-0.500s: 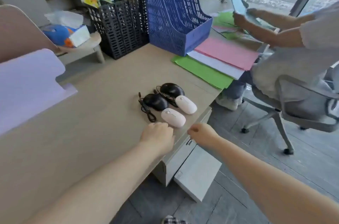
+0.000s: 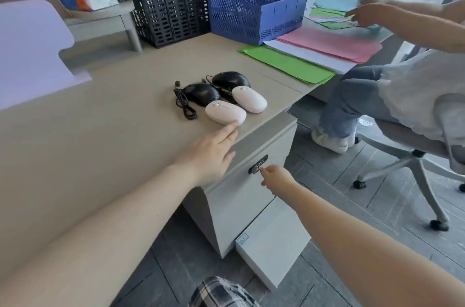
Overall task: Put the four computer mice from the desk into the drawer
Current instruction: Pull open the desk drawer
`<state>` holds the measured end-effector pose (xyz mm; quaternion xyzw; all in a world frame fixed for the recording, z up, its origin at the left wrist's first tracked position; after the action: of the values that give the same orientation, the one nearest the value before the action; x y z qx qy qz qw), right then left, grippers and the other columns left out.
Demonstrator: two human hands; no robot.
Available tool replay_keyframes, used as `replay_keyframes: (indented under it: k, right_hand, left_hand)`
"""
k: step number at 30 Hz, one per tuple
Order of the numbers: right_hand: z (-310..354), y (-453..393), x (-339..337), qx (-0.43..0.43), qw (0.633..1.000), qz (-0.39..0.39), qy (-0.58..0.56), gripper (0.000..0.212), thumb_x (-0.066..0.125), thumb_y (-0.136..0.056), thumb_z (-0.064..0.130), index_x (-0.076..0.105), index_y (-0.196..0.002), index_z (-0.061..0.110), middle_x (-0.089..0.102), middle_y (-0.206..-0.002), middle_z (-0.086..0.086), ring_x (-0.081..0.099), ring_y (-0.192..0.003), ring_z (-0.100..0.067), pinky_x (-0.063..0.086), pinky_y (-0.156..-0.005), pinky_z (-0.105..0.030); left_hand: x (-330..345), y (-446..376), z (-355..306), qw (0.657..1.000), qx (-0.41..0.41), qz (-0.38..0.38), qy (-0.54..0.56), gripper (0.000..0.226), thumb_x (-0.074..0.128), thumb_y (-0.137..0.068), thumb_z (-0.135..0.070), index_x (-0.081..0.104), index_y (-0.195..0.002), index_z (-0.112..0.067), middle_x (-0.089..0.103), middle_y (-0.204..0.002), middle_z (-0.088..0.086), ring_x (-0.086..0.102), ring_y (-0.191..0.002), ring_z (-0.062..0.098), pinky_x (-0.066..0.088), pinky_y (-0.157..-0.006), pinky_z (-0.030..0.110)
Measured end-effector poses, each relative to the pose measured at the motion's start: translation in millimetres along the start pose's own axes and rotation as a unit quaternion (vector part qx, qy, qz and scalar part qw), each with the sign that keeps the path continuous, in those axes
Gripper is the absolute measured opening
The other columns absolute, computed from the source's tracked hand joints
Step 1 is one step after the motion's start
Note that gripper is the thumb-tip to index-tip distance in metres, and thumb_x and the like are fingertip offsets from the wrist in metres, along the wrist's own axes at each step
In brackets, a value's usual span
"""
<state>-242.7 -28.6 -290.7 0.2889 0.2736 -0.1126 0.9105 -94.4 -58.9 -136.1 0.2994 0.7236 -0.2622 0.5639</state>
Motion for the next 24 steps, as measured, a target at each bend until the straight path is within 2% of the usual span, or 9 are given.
replay_keyframes:
  k: [3, 6, 10, 13, 15, 17, 22, 24]
  right_hand:
    - [-5.9, 2.4, 14.2, 0.040, 0.994, 0.020, -0.100, 0.028, 0.035, -0.099, 0.027, 0.056, -0.103, 0.009, 0.063, -0.082, -0.006, 0.052, -0.074, -0.024, 0.044, -0.070, -0.032]
    - [-4.7, -1.2, 24.4, 0.065, 0.982, 0.031, -0.174, 0.017, 0.039, -0.098, 0.023, 0.052, -0.096, 0.011, 0.062, -0.086, -0.007, 0.055, -0.072, -0.021, 0.048, -0.062, -0.029]
    - [-8.3, -9.7, 29.7, 0.129, 0.940, 0.025, -0.316, 0.010, 0.039, -0.097, 0.007, 0.048, -0.101, 0.007, 0.057, -0.072, -0.007, 0.054, -0.059, -0.012, 0.046, -0.051, -0.024]
    - [-8.8, -9.3, 26.6, 0.134, 0.948, 0.020, -0.288, 0.010, 0.038, -0.095, 0.003, 0.047, -0.093, 0.006, 0.051, -0.068, -0.007, 0.049, -0.058, -0.013, 0.042, -0.051, -0.024]
    - [-7.9, -5.1, 25.7, 0.135, 0.957, 0.030, -0.256, 0.022, 0.036, -0.096, 0.002, 0.044, -0.076, 0.008, 0.047, -0.066, -0.006, 0.044, -0.057, -0.013, 0.038, -0.052, -0.023]
    - [-8.3, -3.6, 25.7, 0.133, 0.964, 0.041, -0.225, 0.028, 0.035, -0.096, 0.003, 0.038, -0.070, 0.011, 0.045, -0.065, -0.005, 0.042, -0.056, -0.013, 0.035, -0.053, -0.024]
    - [-24.2, 15.0, 9.5, 0.157, 0.973, 0.056, -0.161, 0.018, 0.044, -0.097, 0.014, 0.049, -0.081, 0.007, 0.053, -0.068, -0.003, 0.047, -0.061, -0.013, 0.039, -0.051, -0.026]
    - [-36.2, 23.7, 2.9, 0.172, 0.975, 0.065, -0.128, 0.014, 0.047, -0.096, 0.018, 0.052, -0.094, 0.005, 0.054, -0.070, -0.002, 0.048, -0.062, -0.013, 0.041, -0.052, -0.026]
  left_hand:
    - [-0.7, 3.6, -7.9, 1.000, -0.009, 0.006, -0.029, 0.054, 0.037, -0.099, -0.028, 0.020, -0.148, -0.014, 0.003, -0.160, -0.011, 0.027, -0.139, 0.018, 0.026, -0.110, 0.032]
    - [-1.2, 2.7, -9.2, 0.999, -0.001, 0.004, -0.043, 0.054, 0.036, -0.099, -0.028, 0.017, -0.149, -0.016, 0.005, -0.159, -0.012, 0.023, -0.141, 0.015, 0.020, -0.113, 0.027]
    - [-3.7, 2.0, -9.1, 0.999, 0.002, -0.010, -0.031, 0.053, 0.036, -0.099, -0.029, 0.020, -0.148, -0.016, 0.013, -0.159, -0.010, 0.024, -0.141, 0.014, 0.021, -0.112, 0.027]
    - [-3.2, 1.7, -10.1, 0.999, 0.012, -0.014, -0.038, 0.056, 0.036, -0.095, -0.033, 0.024, -0.146, -0.014, 0.019, -0.158, -0.005, 0.030, -0.139, 0.018, 0.025, -0.111, 0.029]
    - [-2.6, 2.0, -8.7, 0.999, 0.013, -0.017, -0.036, 0.055, 0.041, -0.096, -0.030, 0.026, -0.146, -0.013, 0.021, -0.158, -0.004, 0.030, -0.139, 0.019, 0.025, -0.111, 0.029]
    - [-2.6, 1.6, -7.1, 0.999, 0.011, -0.020, -0.033, 0.055, 0.044, -0.096, -0.028, 0.026, -0.146, -0.012, 0.021, -0.158, -0.003, 0.029, -0.140, 0.019, 0.025, -0.111, 0.030]
    - [1.5, 2.4, -4.4, 0.999, -0.008, -0.016, -0.048, 0.055, 0.041, -0.098, -0.028, 0.021, -0.148, -0.015, 0.018, -0.158, -0.001, 0.026, -0.142, 0.019, 0.022, -0.114, 0.031]
    - [1.7, 4.3, -4.9, 0.998, -0.017, -0.014, -0.055, 0.055, 0.037, -0.099, -0.029, 0.018, -0.149, -0.016, 0.015, -0.159, -0.002, 0.023, -0.143, 0.018, 0.019, -0.114, 0.031]
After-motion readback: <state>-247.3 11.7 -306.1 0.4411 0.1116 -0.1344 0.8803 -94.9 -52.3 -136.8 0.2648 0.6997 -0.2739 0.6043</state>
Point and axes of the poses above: each hand's wrist, its own y-axis away from the middle knuckle, its own x-axis out of the palm, z = x × y, the point moved 10 cm from there along -y, towards the middle knuckle
